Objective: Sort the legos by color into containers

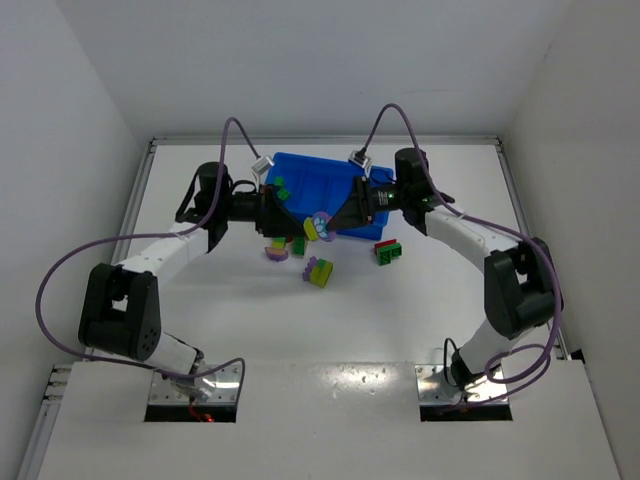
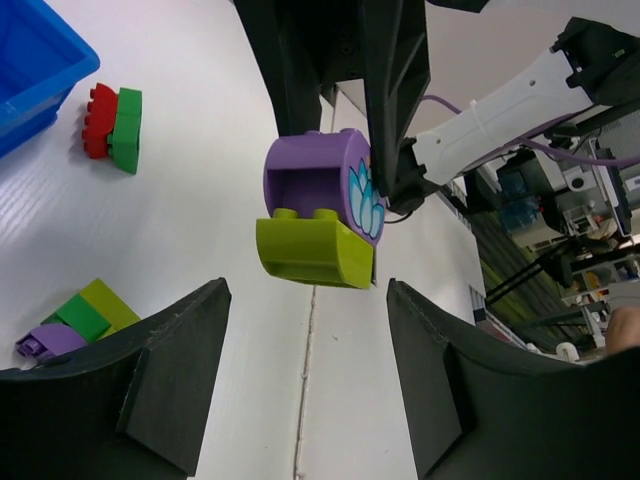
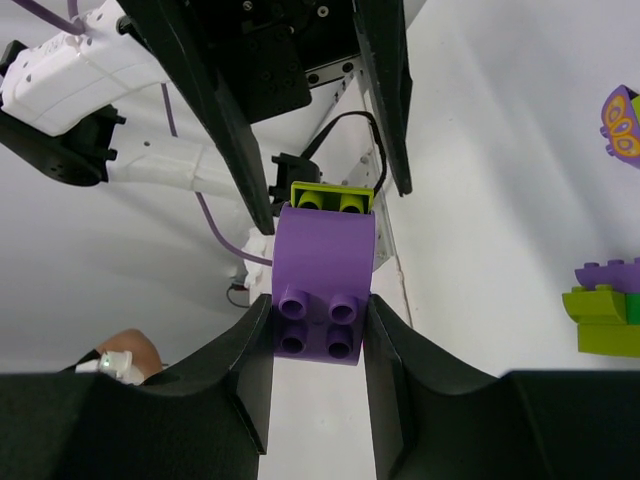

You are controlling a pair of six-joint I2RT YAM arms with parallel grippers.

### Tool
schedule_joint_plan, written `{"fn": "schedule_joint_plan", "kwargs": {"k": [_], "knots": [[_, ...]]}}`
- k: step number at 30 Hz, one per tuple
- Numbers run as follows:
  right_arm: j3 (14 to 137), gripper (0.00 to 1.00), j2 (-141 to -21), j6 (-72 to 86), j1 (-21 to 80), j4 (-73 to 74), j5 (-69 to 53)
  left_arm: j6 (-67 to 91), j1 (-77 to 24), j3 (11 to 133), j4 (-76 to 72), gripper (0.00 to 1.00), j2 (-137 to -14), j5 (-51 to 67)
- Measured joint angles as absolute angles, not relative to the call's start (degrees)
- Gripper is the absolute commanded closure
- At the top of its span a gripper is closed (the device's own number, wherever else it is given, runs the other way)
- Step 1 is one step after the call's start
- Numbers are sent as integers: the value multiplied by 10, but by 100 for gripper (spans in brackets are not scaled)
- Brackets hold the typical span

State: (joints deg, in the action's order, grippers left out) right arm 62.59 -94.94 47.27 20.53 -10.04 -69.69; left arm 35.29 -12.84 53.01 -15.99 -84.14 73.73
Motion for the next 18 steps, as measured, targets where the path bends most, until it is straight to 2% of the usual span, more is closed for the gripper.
{"fn": "schedule_joint_plan", "kwargs": {"k": [5, 8, 9, 12, 15, 16, 18], "knots": [[627, 99, -951, 477, 216, -105, -698, 352, -136, 530, -159, 36, -847, 736], [631, 99, -959, 478, 221, -107, -699, 349, -142, 530, -159, 44, -847, 736], [633, 99, -962, 479, 223, -107, -699, 348, -143, 530, -157, 48, -847, 736], [635, 99, -970, 473, 223, -110, -704, 348, -145, 530, -149, 72, -847, 737], [637, 99, -972, 470, 223, -113, -706, 349, -145, 530, -147, 87, -848, 736], [637, 99, -973, 469, 223, -114, -707, 349, -145, 530, -147, 96, -848, 737], [637, 99, -973, 468, 221, -114, -707, 347, -145, 530, -145, 100, -848, 737]]}}
